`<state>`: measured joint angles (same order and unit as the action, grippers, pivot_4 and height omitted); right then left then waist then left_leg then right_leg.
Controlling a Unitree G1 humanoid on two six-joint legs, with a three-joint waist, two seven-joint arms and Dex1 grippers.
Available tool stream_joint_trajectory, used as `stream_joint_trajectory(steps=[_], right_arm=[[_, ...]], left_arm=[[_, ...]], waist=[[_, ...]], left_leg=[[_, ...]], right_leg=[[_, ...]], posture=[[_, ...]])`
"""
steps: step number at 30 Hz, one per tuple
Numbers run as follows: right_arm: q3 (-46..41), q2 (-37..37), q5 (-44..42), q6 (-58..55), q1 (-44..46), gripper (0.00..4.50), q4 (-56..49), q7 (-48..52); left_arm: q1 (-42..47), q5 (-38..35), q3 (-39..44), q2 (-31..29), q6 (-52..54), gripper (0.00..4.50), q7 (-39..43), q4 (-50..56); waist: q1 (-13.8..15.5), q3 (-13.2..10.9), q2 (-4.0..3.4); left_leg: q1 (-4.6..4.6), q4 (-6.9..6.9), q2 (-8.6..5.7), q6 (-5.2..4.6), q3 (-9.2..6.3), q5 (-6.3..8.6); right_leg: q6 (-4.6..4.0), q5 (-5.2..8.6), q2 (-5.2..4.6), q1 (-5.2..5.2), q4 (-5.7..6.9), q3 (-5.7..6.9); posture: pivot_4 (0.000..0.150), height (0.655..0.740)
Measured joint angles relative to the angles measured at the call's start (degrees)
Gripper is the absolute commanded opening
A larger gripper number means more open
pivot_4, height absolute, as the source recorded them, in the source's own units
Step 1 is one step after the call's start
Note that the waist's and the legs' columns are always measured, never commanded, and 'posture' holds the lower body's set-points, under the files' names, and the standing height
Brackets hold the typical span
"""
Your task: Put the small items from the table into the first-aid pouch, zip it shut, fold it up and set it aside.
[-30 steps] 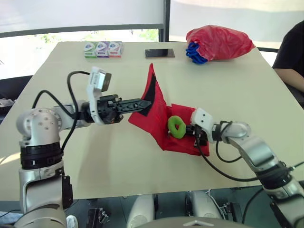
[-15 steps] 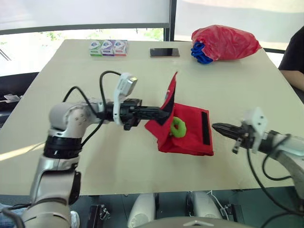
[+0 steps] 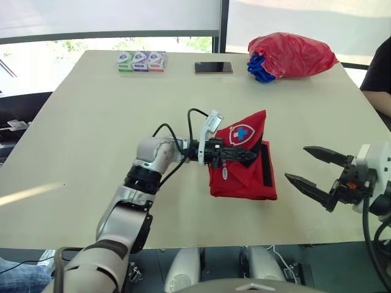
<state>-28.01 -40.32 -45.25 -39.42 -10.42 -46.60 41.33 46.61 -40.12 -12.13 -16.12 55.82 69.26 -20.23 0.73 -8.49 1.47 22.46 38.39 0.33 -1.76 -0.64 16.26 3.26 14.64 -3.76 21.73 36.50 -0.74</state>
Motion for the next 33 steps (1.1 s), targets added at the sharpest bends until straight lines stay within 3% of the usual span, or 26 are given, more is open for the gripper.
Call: stream_joint_trajectory(steps=[13, 14, 16, 18, 19, 21, 24, 33], right_arm=[[-3.99, -0.63, -2.71, 0.57, -4.91, 4.46, -2.24, -3.24], [-3.99, -0.76, -2.95, 0.69, -5.1, 4.5, -2.25, -3.47], [-3.99, -0.99, -3.09, 0.84, -5.18, 4.5, -2.25, -3.72], [-3.99, -1.11, -3.27, 1.02, -5.48, 4.5, -2.26, -4.08], [-3.99, -1.16, -3.35, 1.06, -5.56, 4.5, -2.26, -4.26], [-3.99, -1.3, -3.48, 1.14, -5.63, 4.5, -2.26, -4.28], [-3.99, -2.0, -3.07, 1.42, -6.73, 4.5, -2.26, -4.22], [-3.99, -2.03, -2.96, 2.22, -7.56, 4.5, -2.26, -4.28]], left_arm=[[0.33, 9.72, -3.67, 5.33, -9.51, 0.0, 1.22, -7.5], [0.32, 10.02, -3.62, 5.7, -10.11, 0.67, 1.88, -7.78], [0.32, 10.39, -3.54, 5.94, -10.46, 1.24, 1.92, -8.03], [0.31, 10.82, -3.54, 6.49, -10.82, 2.17, 2.09, -8.23], [0.32, 10.85, -3.54, 6.68, -10.94, 2.96, 2.28, -8.35], [0.32, 10.92, -3.55, 6.92, -11.28, 3.16, 2.56, -8.48], [0.31, 11.05, -3.6, 7.15, -12.4, 4.4, 4.13, -8.73], [0.05, 11.53, -3.1, 7.74, -13.81, 4.4, 7.21, -9.75]], waist=[[0.12, 0.08, -0.05], [0.11, 0.08, -0.05], [0.11, 0.08, -0.04], [0.13, 0.08, -0.04], [0.13, 0.08, -0.04], [0.11, 0.09, -0.05], [0.15, 0.13, -0.05], [0.13, 0.24, -0.08]], left_leg=[[-0.05, 0.01, -0.01, -0.01, -0.03, 0.0], [-0.05, 0.01, -0.01, -0.01, -0.03, 0.0], [-0.05, 0.01, -0.01, -0.01, -0.04, 0.01], [-0.04, 0.01, -0.01, -0.01, -0.05, 0.01], [-0.04, 0.01, -0.01, -0.01, -0.05, 0.01], [-0.05, 0.01, -0.01, -0.02, -0.06, 0.01], [-0.06, 0.02, -0.02, -0.02, -0.06, 0.01], [-0.06, 0.03, -0.04, -0.04, -0.11, 0.02]], right_leg=[[0.02, 0.01, -0.01, -0.1, -0.01, -0.01], [0.02, 0.01, -0.01, -0.1, -0.01, 0.0], [0.02, 0.02, -0.01, -0.1, -0.01, 0.0], [0.03, 0.02, -0.01, -0.1, -0.01, 0.01], [0.03, 0.02, -0.01, -0.1, -0.01, 0.0], [0.03, 0.02, -0.01, -0.11, 0.0, 0.01], [0.03, 0.02, -0.01, -0.13, 0.0, 0.0], [0.06, 0.04, 0.0, -0.16, 0.0, -0.01]], posture=[[0.15, 0.74], [0.15, 0.74], [0.15, 0.74], [0.15, 0.74], [0.15, 0.74], [0.15, 0.74], [0.15, 0.74], [0.15, 0.74]])
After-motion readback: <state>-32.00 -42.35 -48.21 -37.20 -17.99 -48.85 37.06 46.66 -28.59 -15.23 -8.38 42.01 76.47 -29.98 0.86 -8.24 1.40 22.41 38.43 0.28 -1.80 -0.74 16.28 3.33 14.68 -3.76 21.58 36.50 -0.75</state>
